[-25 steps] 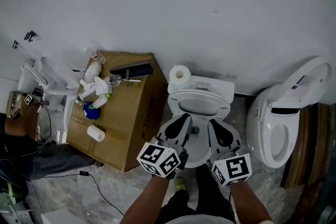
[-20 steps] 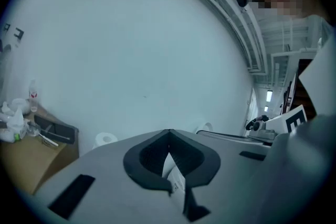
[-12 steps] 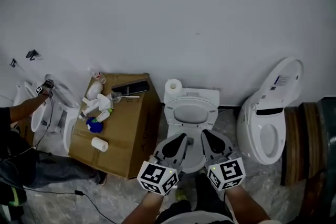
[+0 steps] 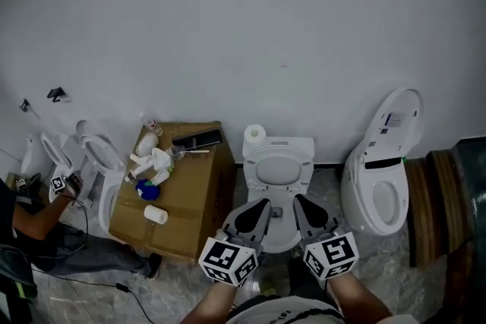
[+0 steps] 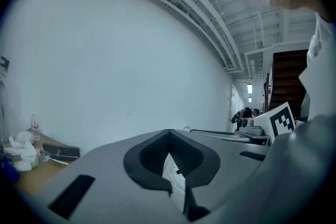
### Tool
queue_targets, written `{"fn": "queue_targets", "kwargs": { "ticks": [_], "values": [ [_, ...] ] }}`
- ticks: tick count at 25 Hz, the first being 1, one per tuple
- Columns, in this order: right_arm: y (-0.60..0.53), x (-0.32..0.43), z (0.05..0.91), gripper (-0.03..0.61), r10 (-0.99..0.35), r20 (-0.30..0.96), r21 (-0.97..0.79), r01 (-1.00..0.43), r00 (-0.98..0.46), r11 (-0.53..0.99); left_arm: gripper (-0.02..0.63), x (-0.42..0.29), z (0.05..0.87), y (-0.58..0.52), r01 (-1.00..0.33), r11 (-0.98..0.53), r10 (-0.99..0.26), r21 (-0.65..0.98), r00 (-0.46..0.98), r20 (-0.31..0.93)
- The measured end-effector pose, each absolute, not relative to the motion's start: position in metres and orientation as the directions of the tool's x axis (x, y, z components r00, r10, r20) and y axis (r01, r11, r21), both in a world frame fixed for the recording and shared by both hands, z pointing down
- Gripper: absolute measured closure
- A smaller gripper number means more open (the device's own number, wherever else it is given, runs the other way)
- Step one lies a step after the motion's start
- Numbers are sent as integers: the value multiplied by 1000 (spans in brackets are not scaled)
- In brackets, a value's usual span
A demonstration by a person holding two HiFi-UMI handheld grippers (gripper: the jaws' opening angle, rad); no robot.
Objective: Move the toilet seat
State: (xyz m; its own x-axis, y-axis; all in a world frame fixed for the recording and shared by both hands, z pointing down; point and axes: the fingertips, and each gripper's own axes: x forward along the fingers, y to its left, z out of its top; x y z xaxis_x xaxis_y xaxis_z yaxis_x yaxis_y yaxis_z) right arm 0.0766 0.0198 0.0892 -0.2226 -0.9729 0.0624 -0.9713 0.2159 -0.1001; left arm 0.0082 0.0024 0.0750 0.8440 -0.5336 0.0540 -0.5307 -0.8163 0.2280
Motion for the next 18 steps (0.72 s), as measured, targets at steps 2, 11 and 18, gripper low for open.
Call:
{"fn": "queue_targets", "kwargs": {
  "ticks": [2,11,18],
  "values": [
    [28,70,82,563,-972,57,-107,-970,-226,220,604,4,68,11,-525,-823,-528,215,848,51],
    [47,53,72,564,-971,58,-98,-969,-232,226,604,-6,60,28,-527,-825,-531,204,847,41],
    [48,45,68,565,-970,45,-93,-968,-239,234,605,-13,60,28,-539,-822,-542,182,839,35]
  ]
}}
